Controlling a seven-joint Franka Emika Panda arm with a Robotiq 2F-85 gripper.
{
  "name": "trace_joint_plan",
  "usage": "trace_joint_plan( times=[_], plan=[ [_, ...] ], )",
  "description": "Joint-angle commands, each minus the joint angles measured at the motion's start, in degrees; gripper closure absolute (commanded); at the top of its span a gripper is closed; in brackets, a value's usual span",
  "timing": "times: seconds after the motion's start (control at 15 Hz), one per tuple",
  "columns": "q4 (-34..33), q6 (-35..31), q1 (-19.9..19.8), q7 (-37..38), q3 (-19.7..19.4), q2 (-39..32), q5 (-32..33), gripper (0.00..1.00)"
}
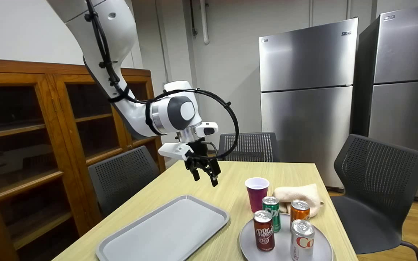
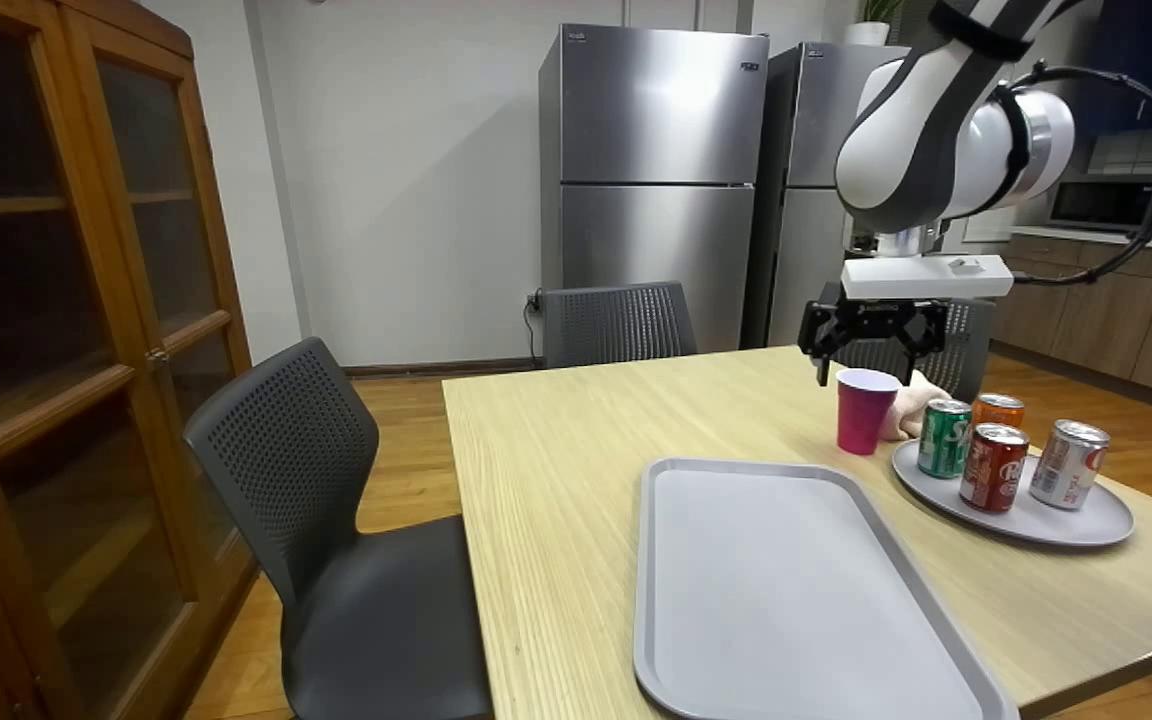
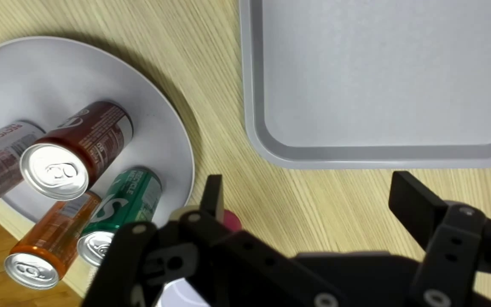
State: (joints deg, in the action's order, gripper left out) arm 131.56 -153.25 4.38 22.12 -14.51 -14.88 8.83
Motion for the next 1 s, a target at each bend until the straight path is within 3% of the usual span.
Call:
trace_joint_plan(
  times=[0.0, 0.27, 0.33, 0.93],
  plan=[
    [3.1, -0.6, 0.2, 3.1, 0.8, 3.4, 2.6, 0.0],
    [4.3, -0.1, 0.5, 4.4, 0.9, 4.4, 5.5, 0.0],
    [2.0, 0.1, -1.0, 1.9, 1.8, 1.8, 3.3, 0.0],
    [2.7, 0.1, -1.0, 2.4, 1.8, 2.3, 4.4, 0.0]
  ],
)
